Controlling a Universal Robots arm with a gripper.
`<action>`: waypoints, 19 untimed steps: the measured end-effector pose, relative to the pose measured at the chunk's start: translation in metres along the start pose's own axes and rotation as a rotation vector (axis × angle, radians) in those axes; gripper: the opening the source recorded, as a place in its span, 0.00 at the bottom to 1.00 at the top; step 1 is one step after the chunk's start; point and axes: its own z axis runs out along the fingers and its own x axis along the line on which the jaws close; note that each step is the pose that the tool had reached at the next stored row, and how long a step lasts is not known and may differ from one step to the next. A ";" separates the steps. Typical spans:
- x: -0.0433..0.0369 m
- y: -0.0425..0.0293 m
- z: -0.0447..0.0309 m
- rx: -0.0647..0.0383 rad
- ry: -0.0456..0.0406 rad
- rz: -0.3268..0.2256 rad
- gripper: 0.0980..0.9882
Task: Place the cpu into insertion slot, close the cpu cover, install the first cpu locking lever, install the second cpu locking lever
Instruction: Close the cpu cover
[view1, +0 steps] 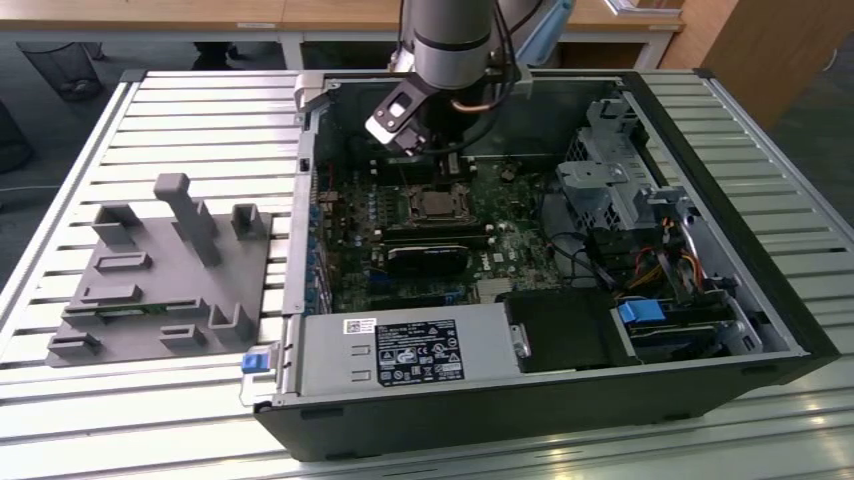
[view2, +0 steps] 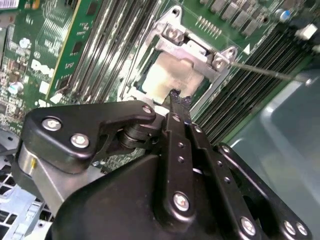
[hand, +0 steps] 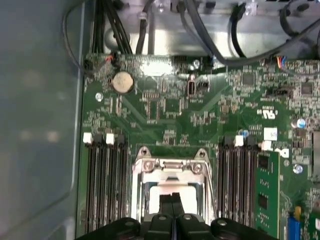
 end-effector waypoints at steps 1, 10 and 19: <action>0.0000 -0.0021 0.0004 0.000 -0.0001 0.000 0.01; -0.0027 -0.0085 0.0085 0.001 0.0000 -0.001 0.01; -0.0025 -0.0221 0.0115 0.002 0.0000 -0.006 0.01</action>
